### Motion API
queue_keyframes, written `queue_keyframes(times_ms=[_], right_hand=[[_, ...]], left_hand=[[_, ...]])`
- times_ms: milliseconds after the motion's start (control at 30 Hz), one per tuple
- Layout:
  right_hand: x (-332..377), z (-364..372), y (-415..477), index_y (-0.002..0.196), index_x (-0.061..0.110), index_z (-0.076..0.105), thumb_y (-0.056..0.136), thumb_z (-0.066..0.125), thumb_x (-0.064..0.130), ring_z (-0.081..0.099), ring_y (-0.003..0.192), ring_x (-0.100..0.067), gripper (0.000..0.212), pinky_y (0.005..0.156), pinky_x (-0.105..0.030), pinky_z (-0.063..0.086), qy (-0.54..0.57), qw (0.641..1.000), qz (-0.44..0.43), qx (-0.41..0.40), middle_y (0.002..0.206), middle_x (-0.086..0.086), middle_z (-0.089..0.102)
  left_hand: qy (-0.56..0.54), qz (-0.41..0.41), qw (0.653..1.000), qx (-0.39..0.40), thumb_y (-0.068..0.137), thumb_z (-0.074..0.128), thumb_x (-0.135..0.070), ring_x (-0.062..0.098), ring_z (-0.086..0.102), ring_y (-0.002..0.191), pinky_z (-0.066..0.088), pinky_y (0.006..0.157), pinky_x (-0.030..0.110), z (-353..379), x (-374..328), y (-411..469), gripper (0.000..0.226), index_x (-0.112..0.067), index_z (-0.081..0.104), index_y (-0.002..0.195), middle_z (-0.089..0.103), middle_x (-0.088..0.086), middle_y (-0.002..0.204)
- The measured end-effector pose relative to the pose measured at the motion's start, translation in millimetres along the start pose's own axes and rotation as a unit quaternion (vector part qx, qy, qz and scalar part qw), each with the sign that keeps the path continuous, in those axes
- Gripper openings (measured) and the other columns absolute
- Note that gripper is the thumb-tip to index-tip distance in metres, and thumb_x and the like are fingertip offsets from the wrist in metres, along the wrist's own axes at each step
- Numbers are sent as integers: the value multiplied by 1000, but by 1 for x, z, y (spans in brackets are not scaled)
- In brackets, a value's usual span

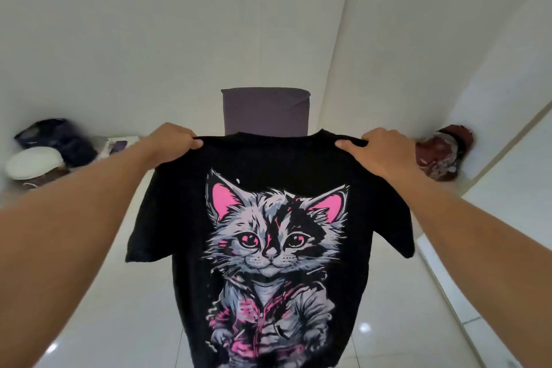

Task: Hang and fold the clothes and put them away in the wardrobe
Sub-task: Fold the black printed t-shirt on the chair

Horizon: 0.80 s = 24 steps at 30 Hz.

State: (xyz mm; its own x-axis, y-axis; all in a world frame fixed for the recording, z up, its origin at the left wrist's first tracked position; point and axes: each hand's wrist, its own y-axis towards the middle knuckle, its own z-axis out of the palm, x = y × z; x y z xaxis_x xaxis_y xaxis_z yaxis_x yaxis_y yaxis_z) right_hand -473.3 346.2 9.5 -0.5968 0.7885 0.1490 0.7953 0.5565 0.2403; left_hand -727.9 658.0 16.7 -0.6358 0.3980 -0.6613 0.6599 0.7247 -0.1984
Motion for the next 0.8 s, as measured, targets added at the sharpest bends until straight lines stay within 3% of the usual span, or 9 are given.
queue_keyframes(times_ms=[133,233,467,633,733,800], right_hand=[[-4,92,52,62,17,61,80,39,90,53,56,-19,78,55,-28,36,-36,998,-9,43,60,2,58],[-12,173,92,64,19,62,80,35,91,54,55,-17,79,53,-27,37,-64,994,-14,82,59,2,59],[-22,366,178,80,20,65,88,28,84,53,55,-16,74,52,-26,36,-136,980,-43,137,61,4,59],[-14,472,220,85,19,64,99,30,69,57,64,-22,62,57,-30,41,-149,979,-62,123,67,2,57],[-9,524,227,101,13,65,101,40,58,63,93,-31,52,78,-41,48,-133,981,-72,118,95,-7,67],[-7,548,219,117,10,59,101,46,54,57,111,-36,49,91,-49,44,-123,981,-54,137,117,-15,62]], left_hand=[[-3,-24,1000,-18,91,69,-28,28,65,98,46,88,33,58,50,79,12,-22,74,82,72,4,92],[15,-41,999,-15,92,67,-33,27,65,91,48,84,34,108,82,140,15,-26,72,79,71,1,84],[79,-65,995,-4,94,61,-38,30,63,96,51,90,38,233,165,293,11,-34,69,88,71,3,96],[149,-87,984,-34,96,54,-49,32,62,103,47,94,41,293,215,374,18,-38,68,100,71,2,102],[196,-101,975,-25,98,52,-50,34,57,111,37,95,44,326,241,398,23,-37,67,110,70,5,105],[216,-93,972,-11,98,52,-49,35,55,114,36,96,47,345,255,400,27,-33,64,115,68,5,112]])
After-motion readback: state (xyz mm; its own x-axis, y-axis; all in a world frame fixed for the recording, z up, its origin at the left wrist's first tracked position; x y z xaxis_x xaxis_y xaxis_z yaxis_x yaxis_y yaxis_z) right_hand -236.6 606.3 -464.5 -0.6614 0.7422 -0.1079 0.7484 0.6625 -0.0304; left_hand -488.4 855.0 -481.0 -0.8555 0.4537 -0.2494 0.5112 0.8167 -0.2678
